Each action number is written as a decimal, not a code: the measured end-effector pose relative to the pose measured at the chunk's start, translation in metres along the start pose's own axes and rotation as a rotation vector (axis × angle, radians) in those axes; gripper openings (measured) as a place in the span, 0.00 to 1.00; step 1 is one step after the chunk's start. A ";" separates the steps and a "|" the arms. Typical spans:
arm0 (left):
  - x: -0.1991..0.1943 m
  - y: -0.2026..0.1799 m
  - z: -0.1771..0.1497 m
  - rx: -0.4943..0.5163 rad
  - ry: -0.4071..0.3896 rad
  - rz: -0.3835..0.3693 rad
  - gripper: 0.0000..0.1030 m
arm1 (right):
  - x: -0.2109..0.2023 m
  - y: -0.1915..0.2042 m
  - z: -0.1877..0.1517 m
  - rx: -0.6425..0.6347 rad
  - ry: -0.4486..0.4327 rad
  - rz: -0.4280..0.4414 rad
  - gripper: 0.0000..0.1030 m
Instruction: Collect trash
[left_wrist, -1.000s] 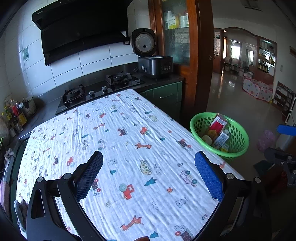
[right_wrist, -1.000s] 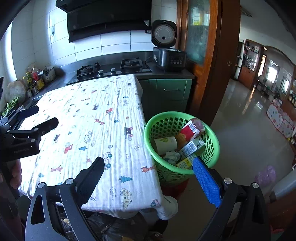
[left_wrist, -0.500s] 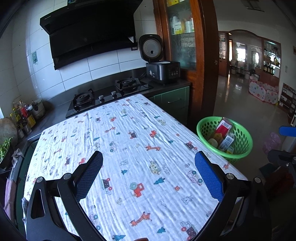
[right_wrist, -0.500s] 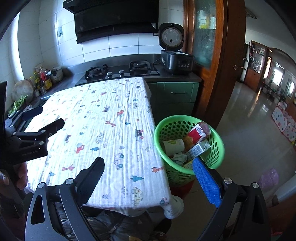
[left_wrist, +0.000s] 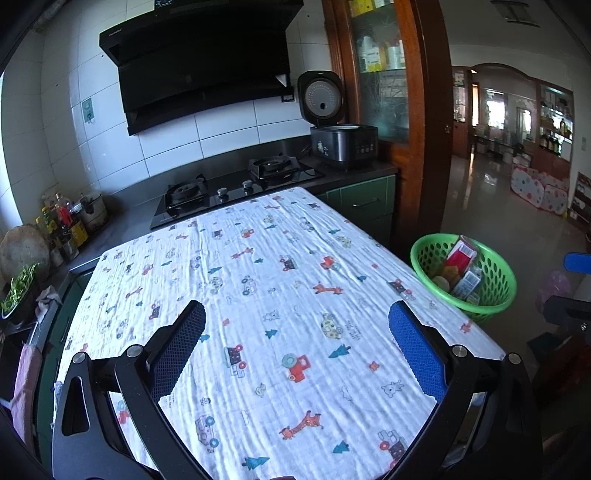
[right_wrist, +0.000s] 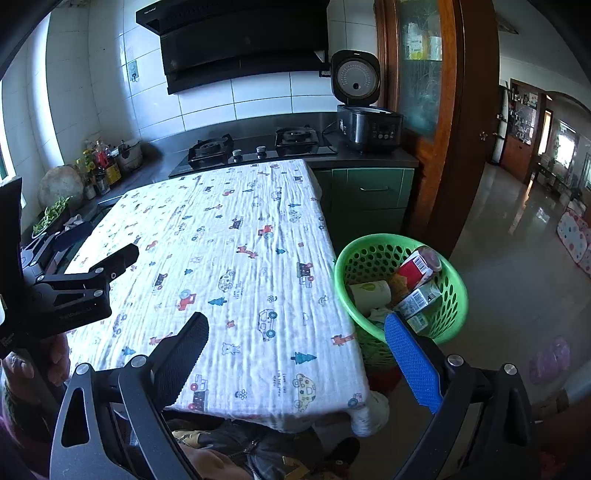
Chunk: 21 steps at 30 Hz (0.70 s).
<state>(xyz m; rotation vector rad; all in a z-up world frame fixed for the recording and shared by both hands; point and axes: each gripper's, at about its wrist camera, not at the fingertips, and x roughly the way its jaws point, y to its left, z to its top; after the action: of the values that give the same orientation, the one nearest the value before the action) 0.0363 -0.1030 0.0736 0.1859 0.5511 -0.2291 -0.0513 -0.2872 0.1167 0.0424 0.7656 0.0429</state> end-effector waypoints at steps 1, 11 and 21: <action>0.000 0.000 -0.001 -0.001 0.001 0.002 0.95 | 0.000 0.001 0.000 0.001 -0.001 0.001 0.90; 0.005 0.005 -0.010 -0.002 0.014 0.032 0.95 | 0.005 0.005 -0.006 0.001 0.012 -0.004 0.90; 0.009 0.007 -0.011 -0.011 0.018 0.038 0.95 | 0.011 0.010 -0.009 -0.013 0.010 -0.003 0.90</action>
<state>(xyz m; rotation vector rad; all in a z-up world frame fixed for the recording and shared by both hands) 0.0401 -0.0950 0.0606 0.1876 0.5666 -0.1875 -0.0495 -0.2765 0.1031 0.0284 0.7752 0.0452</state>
